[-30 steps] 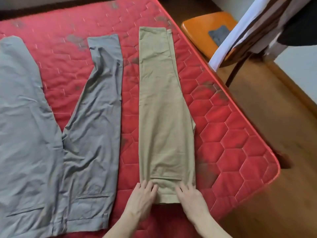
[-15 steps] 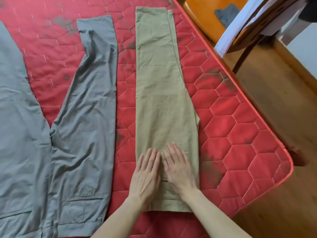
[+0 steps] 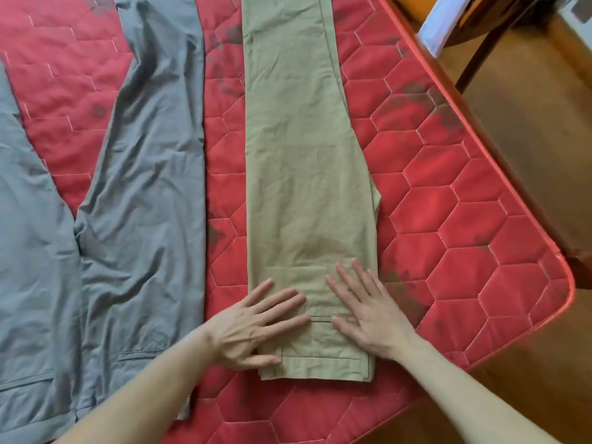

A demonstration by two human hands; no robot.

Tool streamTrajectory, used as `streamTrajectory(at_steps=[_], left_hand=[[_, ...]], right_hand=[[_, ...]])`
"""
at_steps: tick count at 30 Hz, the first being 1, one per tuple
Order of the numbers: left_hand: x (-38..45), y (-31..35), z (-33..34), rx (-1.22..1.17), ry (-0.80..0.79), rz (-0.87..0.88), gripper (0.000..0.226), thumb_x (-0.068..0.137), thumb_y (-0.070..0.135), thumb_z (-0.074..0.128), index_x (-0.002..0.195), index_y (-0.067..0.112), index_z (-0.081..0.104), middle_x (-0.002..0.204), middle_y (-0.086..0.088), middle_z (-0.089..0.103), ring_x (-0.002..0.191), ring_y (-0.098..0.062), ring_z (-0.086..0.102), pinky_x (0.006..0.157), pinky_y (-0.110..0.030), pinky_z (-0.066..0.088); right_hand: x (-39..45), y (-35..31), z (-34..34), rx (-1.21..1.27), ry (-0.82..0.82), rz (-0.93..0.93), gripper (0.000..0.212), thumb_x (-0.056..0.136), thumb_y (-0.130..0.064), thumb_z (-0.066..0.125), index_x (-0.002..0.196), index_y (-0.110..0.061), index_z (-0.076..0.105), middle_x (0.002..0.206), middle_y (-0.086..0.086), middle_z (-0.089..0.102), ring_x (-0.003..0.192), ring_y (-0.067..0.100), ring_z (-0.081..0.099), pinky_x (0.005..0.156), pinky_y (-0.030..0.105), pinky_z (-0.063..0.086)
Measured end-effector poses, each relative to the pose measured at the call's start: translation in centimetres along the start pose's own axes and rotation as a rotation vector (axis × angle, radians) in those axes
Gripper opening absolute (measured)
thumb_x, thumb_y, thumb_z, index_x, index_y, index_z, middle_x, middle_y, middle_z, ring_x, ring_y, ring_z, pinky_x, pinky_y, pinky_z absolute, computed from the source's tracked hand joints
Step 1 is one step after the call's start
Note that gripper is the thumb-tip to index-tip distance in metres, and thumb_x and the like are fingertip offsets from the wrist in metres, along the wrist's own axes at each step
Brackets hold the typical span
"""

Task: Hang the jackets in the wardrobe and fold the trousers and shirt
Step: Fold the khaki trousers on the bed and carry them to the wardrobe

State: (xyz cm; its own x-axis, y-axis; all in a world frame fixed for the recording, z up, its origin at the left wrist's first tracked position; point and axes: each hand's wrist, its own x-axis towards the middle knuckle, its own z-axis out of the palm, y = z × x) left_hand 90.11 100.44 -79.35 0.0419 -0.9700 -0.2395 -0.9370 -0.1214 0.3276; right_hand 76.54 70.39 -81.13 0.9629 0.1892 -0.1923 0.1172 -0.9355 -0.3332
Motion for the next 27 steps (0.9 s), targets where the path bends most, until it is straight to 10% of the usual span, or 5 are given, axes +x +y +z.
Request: streamTrajectory(at_steps=[7,12,19,27], left_hand=[[-2.2,-3.9,-2.6,0.126,-0.106,0.124,0.113,0.068,0.033,0.058,0.167,0.008,0.01,0.176,-0.01,0.003,0.162,-0.025,0.006,0.129,-0.047,0.012],[-0.7,-2.6,-0.5,0.15,0.114,0.01,0.073,0.098,0.012,0.045,0.166,0.012,0.02,0.174,-0.009,0.016,0.16,-0.031,0.017,0.125,-0.053,0.029],[0.8,-1.5,-0.9,-0.103,0.114,-0.177,0.078,0.098,0.033,0.059,0.165,0.012,0.024,0.173,-0.005,0.02,0.161,-0.029,0.015,0.127,-0.053,0.024],[0.3,-1.9,-4.5,-0.585,0.099,-0.3,0.075,0.101,0.053,0.043,0.165,0.019,0.024,0.17,0.012,0.025,0.159,-0.003,0.014,0.129,-0.029,0.014]], right_hand=[[0.7,5.5,-5.9,-0.114,-0.246,-0.353,0.102,0.076,-0.029,0.057,0.168,-0.029,0.013,0.176,-0.003,0.004,0.163,0.026,0.0,0.129,0.048,0.012],[0.9,6.6,-5.2,-0.27,-0.177,-0.464,0.093,0.09,-0.053,0.062,0.168,-0.025,0.017,0.175,0.003,0.012,0.162,0.032,0.007,0.127,0.051,0.019],[2.2,5.7,-3.6,-0.185,0.108,-0.408,0.064,0.093,-0.008,0.062,0.154,-0.026,0.051,0.163,0.001,0.045,0.152,0.042,0.035,0.118,0.048,0.039],[2.7,4.1,-4.8,0.149,0.141,-0.169,0.033,0.101,-0.016,0.063,0.133,-0.013,0.07,0.148,-0.003,0.061,0.147,0.031,0.047,0.115,0.052,0.044]])
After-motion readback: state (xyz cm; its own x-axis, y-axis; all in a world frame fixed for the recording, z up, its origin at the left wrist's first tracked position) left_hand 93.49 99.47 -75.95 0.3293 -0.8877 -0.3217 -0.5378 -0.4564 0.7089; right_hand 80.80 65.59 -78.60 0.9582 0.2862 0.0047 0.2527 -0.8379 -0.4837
